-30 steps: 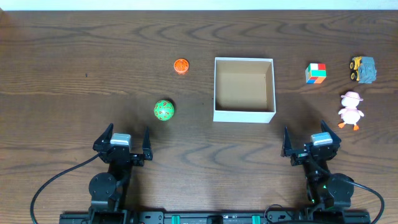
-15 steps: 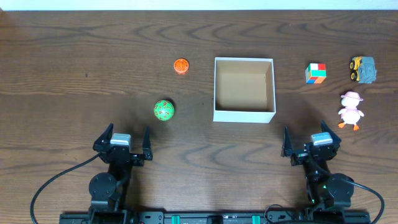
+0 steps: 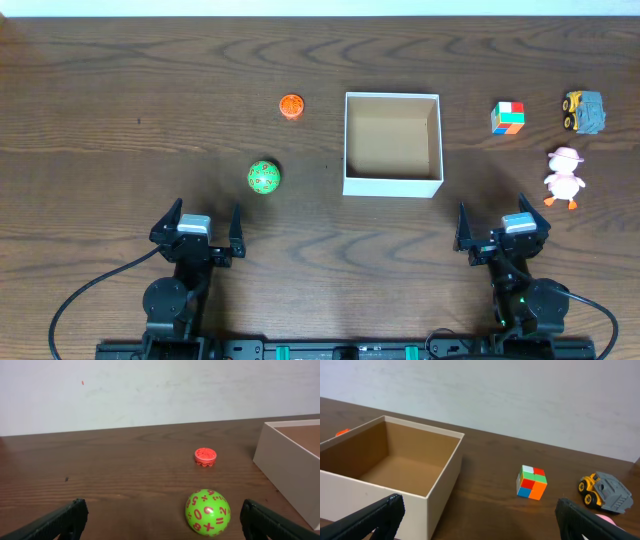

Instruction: Pack container

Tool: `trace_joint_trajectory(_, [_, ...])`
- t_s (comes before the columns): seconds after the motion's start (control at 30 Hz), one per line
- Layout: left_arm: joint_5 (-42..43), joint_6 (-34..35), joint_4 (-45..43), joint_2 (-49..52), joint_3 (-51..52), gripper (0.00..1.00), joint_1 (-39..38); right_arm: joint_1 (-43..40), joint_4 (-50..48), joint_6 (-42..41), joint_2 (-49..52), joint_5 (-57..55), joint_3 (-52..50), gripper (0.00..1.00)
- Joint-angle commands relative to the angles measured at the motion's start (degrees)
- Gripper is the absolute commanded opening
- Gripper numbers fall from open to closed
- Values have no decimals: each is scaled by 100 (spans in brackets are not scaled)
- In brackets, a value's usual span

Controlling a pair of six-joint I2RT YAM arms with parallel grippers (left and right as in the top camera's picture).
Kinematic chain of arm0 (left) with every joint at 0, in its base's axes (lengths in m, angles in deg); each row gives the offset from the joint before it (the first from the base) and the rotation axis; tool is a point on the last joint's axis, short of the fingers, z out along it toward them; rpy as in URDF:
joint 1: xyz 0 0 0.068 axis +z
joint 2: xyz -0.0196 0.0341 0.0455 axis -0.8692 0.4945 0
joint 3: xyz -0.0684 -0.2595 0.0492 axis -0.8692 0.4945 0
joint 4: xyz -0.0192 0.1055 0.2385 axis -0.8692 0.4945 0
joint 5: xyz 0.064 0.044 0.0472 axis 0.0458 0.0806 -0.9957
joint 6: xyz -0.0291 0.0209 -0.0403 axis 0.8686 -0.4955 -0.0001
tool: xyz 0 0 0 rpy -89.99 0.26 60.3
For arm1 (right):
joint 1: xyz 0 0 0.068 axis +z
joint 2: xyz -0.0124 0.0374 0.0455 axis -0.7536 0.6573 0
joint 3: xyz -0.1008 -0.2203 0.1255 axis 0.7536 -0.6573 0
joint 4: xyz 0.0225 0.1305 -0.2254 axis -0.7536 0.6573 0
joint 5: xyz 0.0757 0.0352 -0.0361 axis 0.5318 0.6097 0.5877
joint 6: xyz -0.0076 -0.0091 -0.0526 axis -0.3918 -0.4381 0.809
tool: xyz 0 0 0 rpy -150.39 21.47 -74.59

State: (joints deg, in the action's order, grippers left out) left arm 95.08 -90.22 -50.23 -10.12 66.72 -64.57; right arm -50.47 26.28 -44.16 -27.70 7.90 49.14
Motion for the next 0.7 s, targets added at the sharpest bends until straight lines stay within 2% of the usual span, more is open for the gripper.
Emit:
trace_joint_trajectory(0.0, [20,50,190,-39,101,98,28,46,-46,39,-37,70,-11,99])
trace_joint_trajectory(0.13, [20,50,190,-39,101,98,28,46,-387,46,-37,654,-11,99])
trace_joint_trajectory(0.3, [20,50,190,-39,101,98,28,46,-883,59,-37,636,52,99])
trace_joint_trajectory(0.5, [20,50,190,-39,101,98,28,46,-599,63,186,173,697,99])
trace_joint_trajectory(0.67, [20,50,190,-39,101,98,28,46,-57,68,1198,101,1681,99])
